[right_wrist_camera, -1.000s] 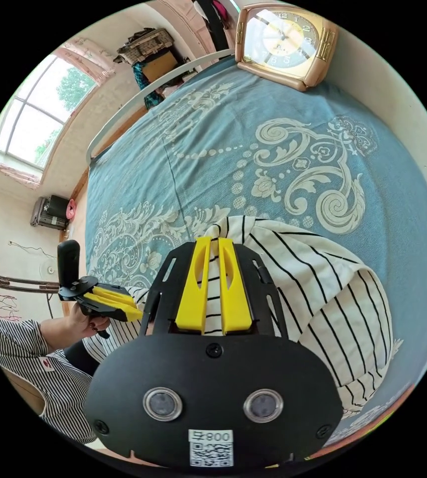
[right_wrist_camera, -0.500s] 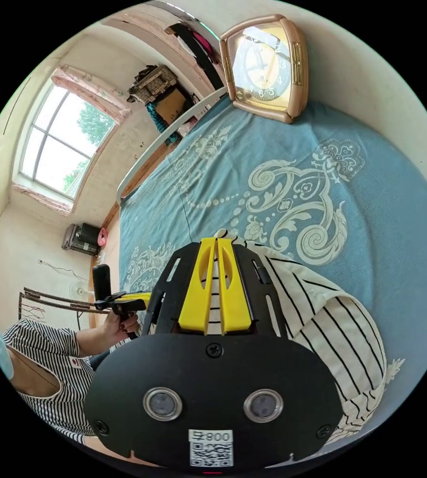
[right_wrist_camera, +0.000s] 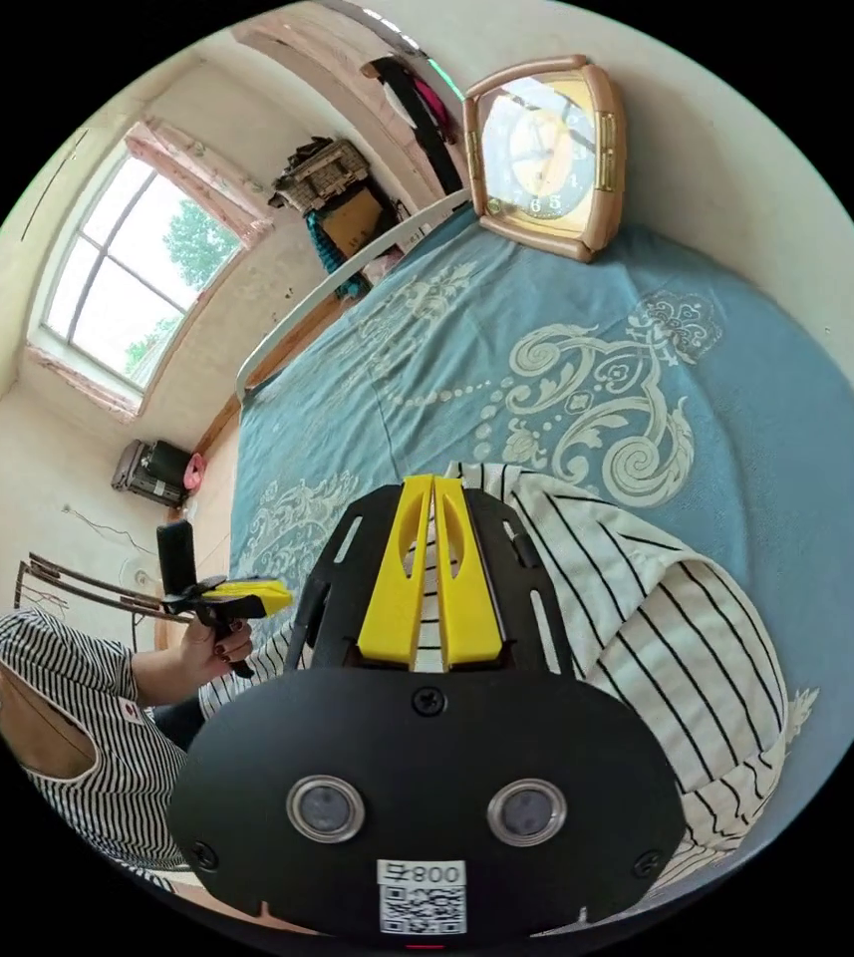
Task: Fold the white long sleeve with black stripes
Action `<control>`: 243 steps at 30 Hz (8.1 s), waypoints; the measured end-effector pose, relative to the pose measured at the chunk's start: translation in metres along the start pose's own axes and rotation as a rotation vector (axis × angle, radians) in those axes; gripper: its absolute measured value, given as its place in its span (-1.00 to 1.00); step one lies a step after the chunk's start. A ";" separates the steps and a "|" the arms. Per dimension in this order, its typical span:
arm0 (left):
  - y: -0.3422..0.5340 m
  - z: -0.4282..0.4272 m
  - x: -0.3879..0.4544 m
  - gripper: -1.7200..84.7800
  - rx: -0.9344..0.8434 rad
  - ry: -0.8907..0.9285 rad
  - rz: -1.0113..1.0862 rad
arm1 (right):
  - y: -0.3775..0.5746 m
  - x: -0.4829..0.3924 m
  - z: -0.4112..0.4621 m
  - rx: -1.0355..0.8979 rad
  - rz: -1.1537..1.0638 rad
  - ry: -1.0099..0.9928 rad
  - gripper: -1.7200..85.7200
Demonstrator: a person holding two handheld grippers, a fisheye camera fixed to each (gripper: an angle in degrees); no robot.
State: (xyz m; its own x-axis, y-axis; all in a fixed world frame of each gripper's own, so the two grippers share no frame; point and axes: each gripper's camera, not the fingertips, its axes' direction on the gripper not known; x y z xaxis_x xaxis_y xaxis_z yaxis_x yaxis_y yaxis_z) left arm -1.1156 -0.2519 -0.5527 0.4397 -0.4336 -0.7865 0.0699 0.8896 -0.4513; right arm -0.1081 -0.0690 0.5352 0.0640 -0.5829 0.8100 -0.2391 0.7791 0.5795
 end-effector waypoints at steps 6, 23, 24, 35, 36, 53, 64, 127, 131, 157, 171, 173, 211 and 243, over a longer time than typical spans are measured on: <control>-0.025 0.062 0.005 -0.96 -0.222 -0.255 0.123 | 0.008 -0.044 0.074 -0.218 -0.106 0.210 -0.96; 0.005 0.038 -0.026 -0.96 -0.202 -0.237 0.111 | 0.013 -0.036 -0.082 -0.031 0.051 0.084 -0.96; 0.005 0.040 -0.031 -0.96 -0.229 -0.264 0.109 | 0.023 -0.035 -0.097 -0.018 0.063 0.091 -0.96; 0.033 0.063 -0.001 -0.95 -0.355 -0.138 0.235 | 0.249 -0.070 -0.266 0.051 0.395 0.199 -0.96; 0.038 0.078 0.001 -0.94 -0.392 -0.151 0.248 | 0.249 -0.071 -0.264 0.036 0.401 0.199 -0.96; 0.150 0.197 0.027 -0.89 -0.708 0.162 0.117 | 0.246 -0.083 -0.340 0.073 0.562 0.258 -0.91; 0.168 0.205 0.015 -0.95 -0.715 0.328 -0.076 | 0.182 -0.131 -0.409 -0.027 0.449 0.231 -0.95; 0.432 -0.255 0.144 -0.74 -0.471 -0.087 -0.379 | 0.364 -0.524 -0.538 -0.088 0.961 0.183 -0.83; 0.444 -0.254 0.161 -0.79 -0.465 -0.016 -0.394 | 0.360 -0.537 -0.546 -0.087 0.964 0.179 -0.83; 0.447 -0.391 0.309 -0.94 -0.287 0.219 -0.270 | 0.380 -0.653 -0.661 0.197 0.850 -0.039 -0.93; 0.477 -0.488 0.353 -0.94 -0.227 0.309 -0.208 | 0.412 -0.765 -0.740 0.242 0.654 -0.077 -0.93; 0.487 -0.501 0.352 -0.95 -0.219 0.324 -0.216 | 0.429 -0.781 -0.740 0.230 0.645 -0.101 -0.93; 0.076 -0.184 0.289 -0.94 -0.166 0.303 -0.187 | 0.227 -0.433 -0.758 0.295 0.643 -0.024 -0.93; 0.006 0.198 0.156 -0.86 -0.502 -0.010 0.195 | 0.192 -0.200 -0.554 0.322 0.720 0.170 -0.93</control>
State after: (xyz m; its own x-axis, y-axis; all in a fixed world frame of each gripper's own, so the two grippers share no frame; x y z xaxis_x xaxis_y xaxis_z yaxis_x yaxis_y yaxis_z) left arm -0.8697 -0.2858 -0.5945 0.4105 -0.2632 -0.8730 -0.4497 0.7745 -0.4450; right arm 0.3699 0.3251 0.5338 -0.0714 0.0998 0.9924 -0.5436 0.8303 -0.1226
